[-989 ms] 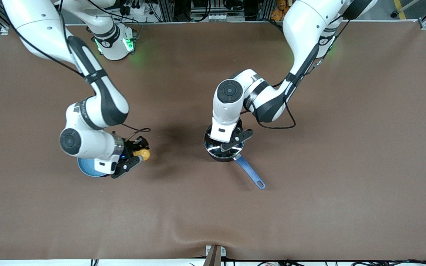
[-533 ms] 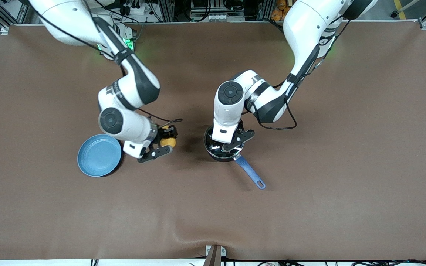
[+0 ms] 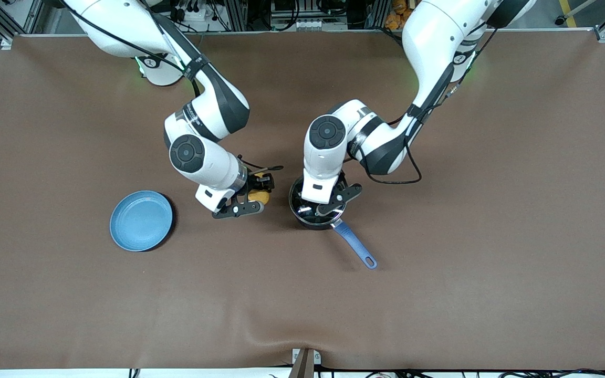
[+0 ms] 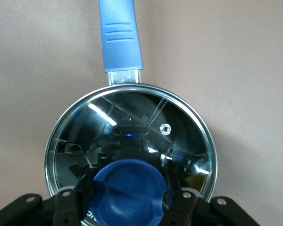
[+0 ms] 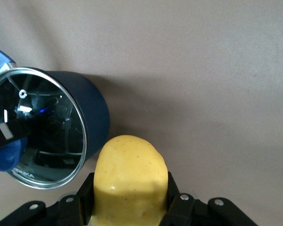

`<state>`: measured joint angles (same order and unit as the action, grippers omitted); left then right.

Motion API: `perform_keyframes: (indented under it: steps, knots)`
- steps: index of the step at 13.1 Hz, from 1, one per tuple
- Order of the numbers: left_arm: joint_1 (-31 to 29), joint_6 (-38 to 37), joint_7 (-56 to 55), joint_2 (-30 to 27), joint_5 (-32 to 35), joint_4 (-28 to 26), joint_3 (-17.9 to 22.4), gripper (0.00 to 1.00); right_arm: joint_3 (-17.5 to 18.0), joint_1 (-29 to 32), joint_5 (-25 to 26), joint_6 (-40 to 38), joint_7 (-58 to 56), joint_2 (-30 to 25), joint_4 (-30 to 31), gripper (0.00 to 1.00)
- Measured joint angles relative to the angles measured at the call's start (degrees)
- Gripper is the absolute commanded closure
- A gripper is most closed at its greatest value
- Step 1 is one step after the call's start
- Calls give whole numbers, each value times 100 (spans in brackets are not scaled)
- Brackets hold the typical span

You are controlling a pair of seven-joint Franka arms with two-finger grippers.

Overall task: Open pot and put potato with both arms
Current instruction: 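Lift the potato with the right gripper toward the saucepan, then lift the glass lid off the saucepan with the left gripper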

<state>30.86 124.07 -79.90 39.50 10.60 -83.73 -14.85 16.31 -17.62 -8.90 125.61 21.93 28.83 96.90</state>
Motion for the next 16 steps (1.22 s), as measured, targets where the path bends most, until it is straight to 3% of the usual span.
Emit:
perform_keyframes:
  steps: [3, 6, 10, 13, 16]
  knots:
    - [-21, -359, -1, -107, 0, 149, 0, 100, 0, -94, 1, 96, 427, 0, 5, 100]
    - [-202, -1038, 321, -614, -2, 261, -6, 100, -4, -114, 0, 179, 713, 1, 10, 100]
    - [-1149, -1771, 1940, -1253, -93, 205, -3, 100, -5, -510, 48, 599, 1352, 2, 11, 100]
    - [-2032, -1828, 3300, -1324, -119, -147, -2, 100, -11, -894, 677, 1009, 1831, 30, 12, 100]
    - [-2589, -1675, 3981, -1324, -123, -591, -7, 100, -18, -1077, 1264, 1574, 2155, 273, -60, 100]
